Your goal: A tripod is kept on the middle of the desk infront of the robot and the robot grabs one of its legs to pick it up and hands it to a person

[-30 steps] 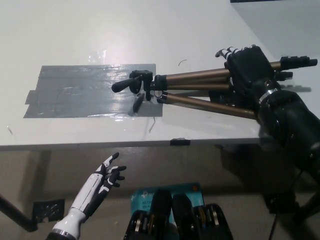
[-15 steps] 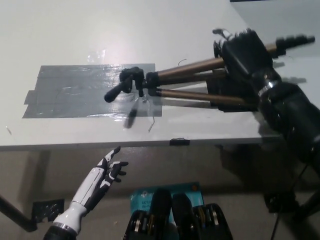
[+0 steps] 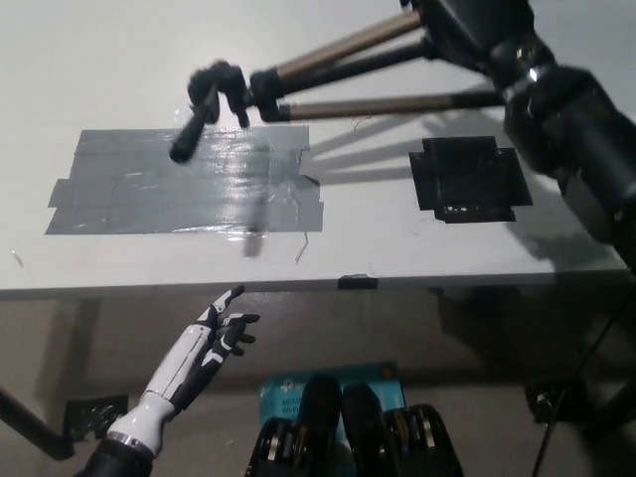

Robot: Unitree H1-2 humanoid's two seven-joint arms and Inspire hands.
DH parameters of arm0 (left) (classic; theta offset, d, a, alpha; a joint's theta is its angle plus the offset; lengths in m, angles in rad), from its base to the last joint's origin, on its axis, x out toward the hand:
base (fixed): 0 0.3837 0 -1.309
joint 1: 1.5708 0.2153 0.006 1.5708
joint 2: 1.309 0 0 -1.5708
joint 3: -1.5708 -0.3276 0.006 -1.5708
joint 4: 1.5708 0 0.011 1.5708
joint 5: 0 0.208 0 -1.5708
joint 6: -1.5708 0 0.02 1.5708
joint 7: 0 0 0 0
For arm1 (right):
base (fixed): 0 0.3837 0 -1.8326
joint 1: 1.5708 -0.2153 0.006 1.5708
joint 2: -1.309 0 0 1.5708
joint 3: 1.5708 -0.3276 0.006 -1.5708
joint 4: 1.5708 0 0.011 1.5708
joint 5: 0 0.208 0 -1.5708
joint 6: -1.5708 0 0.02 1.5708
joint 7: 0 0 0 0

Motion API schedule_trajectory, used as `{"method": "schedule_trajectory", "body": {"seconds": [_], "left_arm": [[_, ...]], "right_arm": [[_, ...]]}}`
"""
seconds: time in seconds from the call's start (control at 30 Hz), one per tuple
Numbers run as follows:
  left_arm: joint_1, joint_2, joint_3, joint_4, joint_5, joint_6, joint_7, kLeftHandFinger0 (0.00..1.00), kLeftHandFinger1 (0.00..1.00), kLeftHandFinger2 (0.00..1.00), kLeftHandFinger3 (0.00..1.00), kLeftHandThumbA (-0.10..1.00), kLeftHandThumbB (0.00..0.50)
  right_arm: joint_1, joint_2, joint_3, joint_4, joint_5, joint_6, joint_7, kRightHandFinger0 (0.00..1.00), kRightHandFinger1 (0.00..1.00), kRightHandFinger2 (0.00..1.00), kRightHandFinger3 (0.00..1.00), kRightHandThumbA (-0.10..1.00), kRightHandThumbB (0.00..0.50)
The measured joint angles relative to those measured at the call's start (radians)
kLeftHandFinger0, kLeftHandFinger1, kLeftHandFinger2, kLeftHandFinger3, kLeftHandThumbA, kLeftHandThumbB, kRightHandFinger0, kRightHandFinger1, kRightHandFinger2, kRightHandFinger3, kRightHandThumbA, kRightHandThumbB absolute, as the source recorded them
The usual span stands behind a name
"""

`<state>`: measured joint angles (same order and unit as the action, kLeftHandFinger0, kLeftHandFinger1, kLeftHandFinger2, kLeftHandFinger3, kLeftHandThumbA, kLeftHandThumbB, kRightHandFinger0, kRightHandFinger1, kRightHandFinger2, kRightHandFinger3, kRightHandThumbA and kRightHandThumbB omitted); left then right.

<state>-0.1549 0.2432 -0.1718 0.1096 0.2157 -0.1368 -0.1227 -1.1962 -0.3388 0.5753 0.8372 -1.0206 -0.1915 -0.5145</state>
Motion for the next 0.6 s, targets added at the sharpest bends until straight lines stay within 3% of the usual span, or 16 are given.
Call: {"method": "schedule_trajectory", "body": {"seconds": [0.13,0.2,0.23,0.27,0.3,0.33,0.43,0.47,0.5,0.53,0.57,0.6], "left_arm": [[-0.010,0.004,-0.001,-0.004,0.005,-0.006,-0.002,0.64,0.67,0.78,1.00,1.00,0.044],[-0.010,0.004,-0.003,-0.005,0.008,-0.008,-0.004,0.65,0.67,0.78,1.00,1.00,0.045],[-0.010,0.004,-0.003,-0.005,0.010,-0.009,-0.005,0.64,0.67,0.77,1.00,1.00,0.048],[-0.010,0.004,-0.004,-0.005,0.011,-0.009,-0.006,0.64,0.67,0.77,1.00,1.00,0.048],[-0.009,0.004,-0.004,-0.005,0.013,-0.010,-0.009,0.64,0.67,0.77,0.99,1.00,0.050],[-0.009,0.004,-0.004,-0.005,0.015,-0.012,-0.011,0.65,0.67,0.77,0.99,1.00,0.060],[0.004,0.004,-0.007,-0.016,0.017,-0.012,-0.013,0.65,0.67,0.78,1.00,1.00,0.067],[0.010,0.003,-0.009,-0.020,0.018,-0.012,-0.013,0.65,0.67,0.78,1.00,1.00,0.064],[0.023,0.003,-0.012,-0.024,0.021,-0.012,-0.014,0.65,0.67,0.78,1.00,1.00,0.064],[0.027,0.003,-0.013,-0.025,0.021,-0.012,-0.014,0.65,0.67,0.77,1.00,1.00,0.066],[0.037,0.003,-0.015,-0.025,0.023,-0.012,-0.015,0.65,0.67,0.77,0.99,1.00,0.061],[0.040,0.003,-0.015,-0.025,0.024,-0.012,-0.015,0.65,0.67,0.77,0.99,1.00,0.060]], "right_arm": [[-0.048,0.003,-0.007,0.015,-0.001,-0.008,-0.023,0.00,0.02,0.61,0.19,-0.10,0.232],[-0.060,0.007,-0.008,0.024,0.000,-0.012,-0.034,0.00,0.05,0.63,0.30,-0.10,0.254],[-0.064,0.010,-0.010,0.032,0.000,-0.014,-0.037,0.00,0.04,0.61,0.52,-0.10,0.264],[-0.066,0.013,-0.010,0.035,0.000,-0.015,-0.038,0.00,0.01,0.54,0.61,-0.10,0.265],[-0.068,0.019,-0.010,0.044,0.000,-0.018,-0.040,0.00,0.00,0.39,0.56,-0.10,0.294],[-0.068,0.026,-0.010,0.049,0.000,-0.020,-0.040,0.00,0.00,0.32,0.52,-0.10,0.269],[-0.068,0.038,-0.013,0.048,0.003,-0.022,-0.036,0.00,0.00,0.30,0.44,-0.10,0.211],[-0.068,0.040,-0.013,0.049,0.003,-0.022,-0.036,0.00,0.00,0.27,0.26,-0.10,0.200],[-0.068,0.046,-0.013,0.051,0.003,-0.024,-0.036,0.00,0.00,0.34,0.24,-0.10,0.198],[-0.068,0.048,-0.013,0.052,0.003,-0.025,-0.036,0.00,0.08,0.58,0.22,-0.10,0.223],[-0.068,0.056,-0.013,0.061,0.003,-0.028,-0.038,0.00,0.13,0.70,0.36,-0.10,0.273],[-0.068,0.059,-0.013,0.066,0.003,-0.030,-0.039,0.00,0.14,0.71,0.38,-0.10,0.280]]}}
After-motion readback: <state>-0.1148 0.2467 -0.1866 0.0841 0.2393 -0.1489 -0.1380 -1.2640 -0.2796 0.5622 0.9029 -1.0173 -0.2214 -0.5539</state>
